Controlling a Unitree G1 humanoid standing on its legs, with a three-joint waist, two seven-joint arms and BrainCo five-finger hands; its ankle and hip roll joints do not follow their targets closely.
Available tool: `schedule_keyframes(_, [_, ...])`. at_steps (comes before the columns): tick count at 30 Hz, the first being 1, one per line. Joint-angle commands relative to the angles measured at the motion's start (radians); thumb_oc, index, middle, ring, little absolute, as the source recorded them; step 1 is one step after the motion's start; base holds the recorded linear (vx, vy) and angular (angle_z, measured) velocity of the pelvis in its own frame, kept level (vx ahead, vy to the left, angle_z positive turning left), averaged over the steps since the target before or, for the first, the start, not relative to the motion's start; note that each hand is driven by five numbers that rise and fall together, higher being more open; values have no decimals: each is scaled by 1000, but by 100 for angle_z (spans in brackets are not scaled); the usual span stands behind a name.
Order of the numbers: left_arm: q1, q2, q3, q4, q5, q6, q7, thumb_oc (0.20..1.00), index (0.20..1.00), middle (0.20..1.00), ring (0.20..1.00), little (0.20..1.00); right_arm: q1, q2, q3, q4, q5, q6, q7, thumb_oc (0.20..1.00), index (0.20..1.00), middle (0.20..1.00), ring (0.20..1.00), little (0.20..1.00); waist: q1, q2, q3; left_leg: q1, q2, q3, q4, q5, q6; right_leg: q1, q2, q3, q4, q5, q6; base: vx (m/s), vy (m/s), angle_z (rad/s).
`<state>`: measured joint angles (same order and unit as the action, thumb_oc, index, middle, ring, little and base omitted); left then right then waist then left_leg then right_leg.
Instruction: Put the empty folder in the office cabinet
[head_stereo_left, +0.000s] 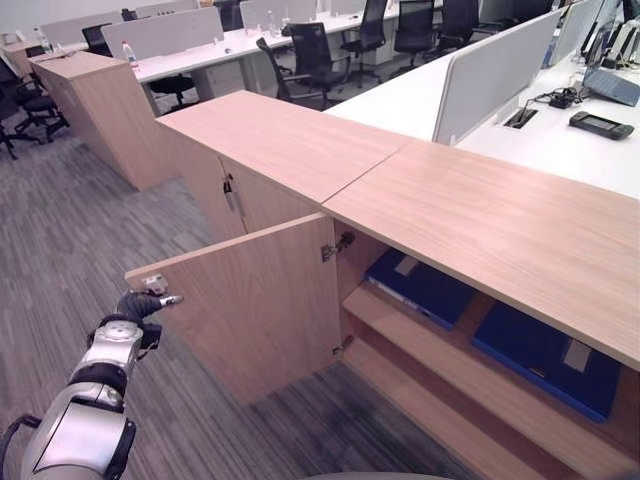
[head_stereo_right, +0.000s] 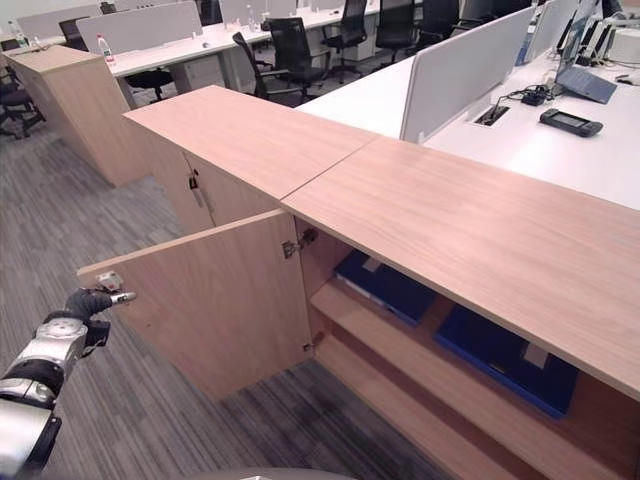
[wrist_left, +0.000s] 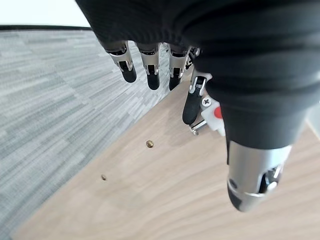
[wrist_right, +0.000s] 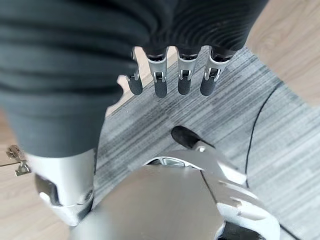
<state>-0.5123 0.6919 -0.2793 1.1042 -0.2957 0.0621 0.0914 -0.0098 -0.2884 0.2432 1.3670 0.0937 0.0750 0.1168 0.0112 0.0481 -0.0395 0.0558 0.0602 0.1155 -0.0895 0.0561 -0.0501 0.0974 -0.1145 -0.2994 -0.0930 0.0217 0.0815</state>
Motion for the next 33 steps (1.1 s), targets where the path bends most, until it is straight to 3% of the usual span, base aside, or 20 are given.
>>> schedule_keyframes(1, [-249, -52, -15, -29, 39, -113, -20, 1000, 1000, 1000, 1000, 1000, -56, 22, 54, 32, 30, -8, -12, 1000, 1000, 1000, 1000, 1000, -58, -23, -18, 7, -8, 1, 2, -62, -2, -12, -42, 42, 32, 0, 77, 0, 11, -13])
schedule_keyframes(9, [-206, -227, -75, -125, 50, -120, -18, 1000, 1000, 1000, 1000, 1000, -53, 34, 40, 51, 41, -10, -23, 1000, 1000, 1000, 1000, 1000, -74, -33, -16, 15, -11, 7, 2, -69, 2, -8, -41, 48, 23, 8, 77, 4, 3, -3])
schedule_keyframes(12, [-45, -302, -99, -463, 47, -142, -62, 1000, 1000, 1000, 1000, 1000, -59, 54, 7, 53, 50, -18, -28, 1000, 1000, 1000, 1000, 1000, -57, -44, -5, 12, -12, -10, 2, -71, 4, -2, -42, 37, 20, 4, 77, -5, -6, 6])
schedule_keyframes(15, [147, -338, -167, -767, -10, -157, -190, 1000, 1000, 1000, 1000, 1000, -80, 81, -8, 56, 46, -30, -25, 1000, 1000, 1000, 1000, 1000, -41, -49, 6, 12, -13, -24, 2, -78, 7, 4, -41, 29, 18, -1, 77, -5, -8, 36])
schedule_keyframes(17, [251, -328, -266, -988, -141, -137, -317, 1000, 1000, 1000, 1000, 1000, -111, 98, -6, 63, 65, -42, -25, 1000, 1000, 1000, 1000, 1000, -25, -52, 17, 8, -14, -34, 2, -78, 11, 4, -40, 25, 19, -1, 77, -2, -15, 42])
schedule_keyframes(19, [291, -292, -293, -1089, -228, -115, -370, 1000, 1000, 1000, 1000, 1000, -120, 102, -2, 70, 64, -45, -22, 1000, 1000, 1000, 1000, 1000, -17, -51, 22, 7, -15, -39, 2, -78, 12, 4, -39, 23, 19, -1, 77, -1, -8, 49])
schedule_keyframes(25, [355, -219, -270, -1201, -247, -116, -397, 1000, 1000, 1000, 1000, 1000, -108, 104, 0, 81, 51, -51, -14, 1000, 1000, 1000, 1000, 1000, -7, -53, 21, 9, -15, -43, 2, -80, 12, 12, -35, 21, 15, -2, 75, 14, -5, 4])
schedule_keyframes(33, [409, -192, -252, -1240, -247, -109, -418, 1000, 1000, 1000, 1000, 1000, -97, 112, 7, 93, 31, -50, -4, 1000, 1000, 1000, 1000, 1000, -1, -52, 21, 15, -17, -51, 2, -82, 13, 19, -33, 18, 14, -3, 73, 8, 2, -36])
